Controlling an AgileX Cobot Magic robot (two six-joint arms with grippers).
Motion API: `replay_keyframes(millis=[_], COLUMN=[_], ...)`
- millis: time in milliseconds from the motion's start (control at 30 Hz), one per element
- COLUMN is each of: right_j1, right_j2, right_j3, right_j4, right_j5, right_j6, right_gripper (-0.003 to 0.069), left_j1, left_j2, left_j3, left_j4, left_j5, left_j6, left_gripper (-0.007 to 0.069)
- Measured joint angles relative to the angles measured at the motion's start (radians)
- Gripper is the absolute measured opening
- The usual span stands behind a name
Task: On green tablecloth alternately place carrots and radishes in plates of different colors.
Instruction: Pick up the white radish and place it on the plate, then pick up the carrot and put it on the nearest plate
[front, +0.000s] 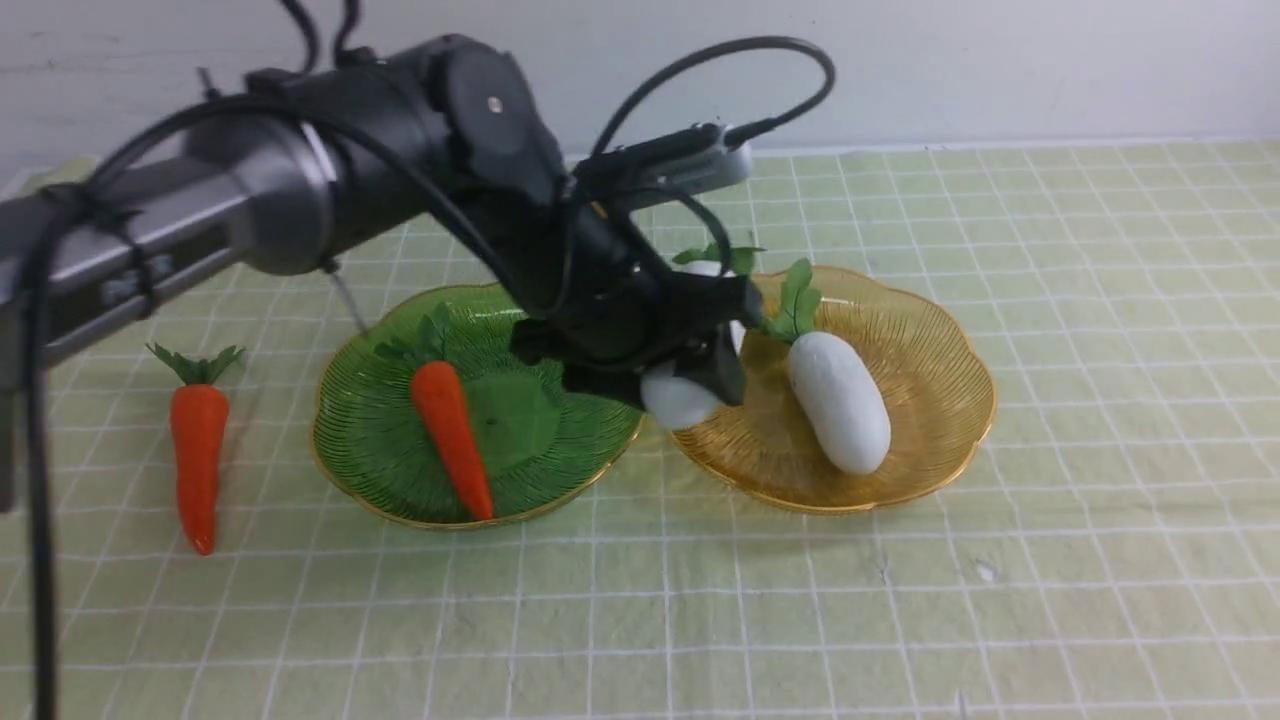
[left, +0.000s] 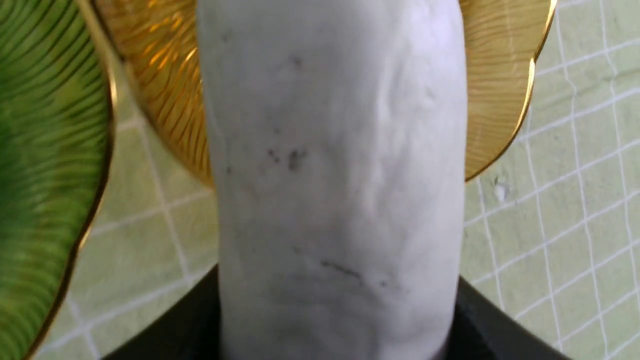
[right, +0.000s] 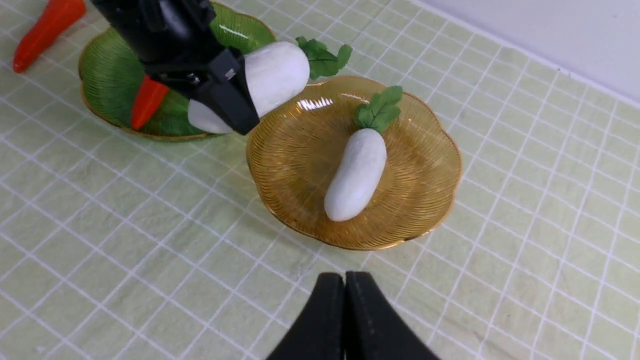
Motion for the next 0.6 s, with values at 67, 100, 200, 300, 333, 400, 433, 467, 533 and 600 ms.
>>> replay_keyframes(millis=[67, 100, 200, 300, 333, 400, 433, 467, 533, 600], right_j1=[0.000, 0.000, 0.000, 0.000, 0.000, 0.000, 0.000, 0.000, 0.000, 0.000], right_j2=[-0.021, -0.034, -0.062, -0.071, -0.071, -0.071, -0.071, -0.071, -0.071, -0.071], right_j3=[0.043, 0.069, 0.125, 0.165, 0.170, 0.177, 0.177, 0.177, 0.177, 0.177], right_j4=[-0.021, -0.034, -0.057, -0.065, -0.065, -0.067, -0.068, -0.071, -0.076, -0.078], right_j5=[-0.022, -0.038, -0.100, -0.155, -0.162, -0.175, -0.177, -0.181, -0.181, -0.182], right_j6=[0.000, 0.000, 0.020, 0.048, 0.052, 0.055, 0.055, 0.056, 0.056, 0.056], right_gripper=[-0.0015, -0.0015, -0.0015, -0.0015, -0.0015, -0.0015, -0.0015, -0.0015, -0.0015, -0.0015], left_j1=[-0.002, -0.002, -0.002, -0.002, -0.002, -0.002, -0.002, 0.001, 0.010, 0.052], left_j2=[0.048, 0.080, 0.130, 0.155, 0.160, 0.171, 0.173, 0.178, 0.180, 0.181], left_j3=[-0.052, -0.084, -0.134, -0.152, -0.154, -0.156, -0.156, -0.157, -0.161, -0.193], left_j4=[-0.001, -0.001, -0.018, -0.050, -0.062, -0.080, -0.085, -0.089, -0.090, -0.090], left_j5=[-0.001, -0.001, -0.001, 0.001, 0.001, 0.001, 0.001, 0.003, 0.014, 0.066], left_j6=[0.000, 0.000, 0.000, 0.000, 0.000, 0.000, 0.001, 0.007, 0.014, 0.019], left_gripper=[0.0412, 0.0417, 0.0448, 0.0507, 0.0528, 0.0582, 0.0598, 0.0619, 0.0628, 0.0633])
